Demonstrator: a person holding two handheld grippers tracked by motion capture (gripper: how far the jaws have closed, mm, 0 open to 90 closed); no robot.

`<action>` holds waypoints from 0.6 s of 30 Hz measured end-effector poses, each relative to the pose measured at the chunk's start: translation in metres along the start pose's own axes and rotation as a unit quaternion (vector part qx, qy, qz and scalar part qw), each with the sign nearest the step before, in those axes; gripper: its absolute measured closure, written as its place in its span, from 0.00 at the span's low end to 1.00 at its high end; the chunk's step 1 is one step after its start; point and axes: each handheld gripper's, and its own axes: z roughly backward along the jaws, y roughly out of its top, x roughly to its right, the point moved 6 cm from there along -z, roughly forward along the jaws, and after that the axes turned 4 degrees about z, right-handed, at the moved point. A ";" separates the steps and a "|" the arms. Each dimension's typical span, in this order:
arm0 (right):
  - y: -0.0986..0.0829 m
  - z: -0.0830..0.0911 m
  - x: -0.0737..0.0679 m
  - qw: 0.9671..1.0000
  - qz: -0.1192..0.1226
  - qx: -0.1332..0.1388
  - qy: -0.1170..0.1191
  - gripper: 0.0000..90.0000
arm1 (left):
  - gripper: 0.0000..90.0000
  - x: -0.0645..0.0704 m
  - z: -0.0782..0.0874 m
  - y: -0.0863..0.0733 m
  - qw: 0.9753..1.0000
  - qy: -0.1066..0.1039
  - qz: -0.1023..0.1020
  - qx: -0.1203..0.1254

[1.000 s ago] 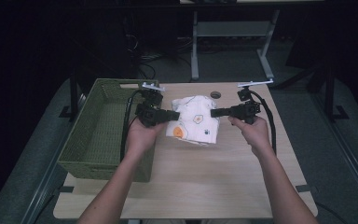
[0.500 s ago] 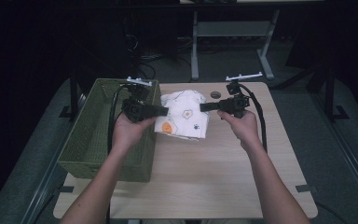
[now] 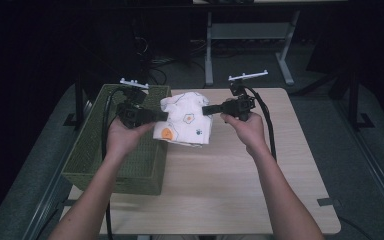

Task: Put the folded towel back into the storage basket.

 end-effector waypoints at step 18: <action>0.017 -0.022 -0.023 1.000 0.016 -0.007 -0.002 0.92 | 0.92 -0.021 0.025 -0.002 1.000 0.012 -0.003 -0.002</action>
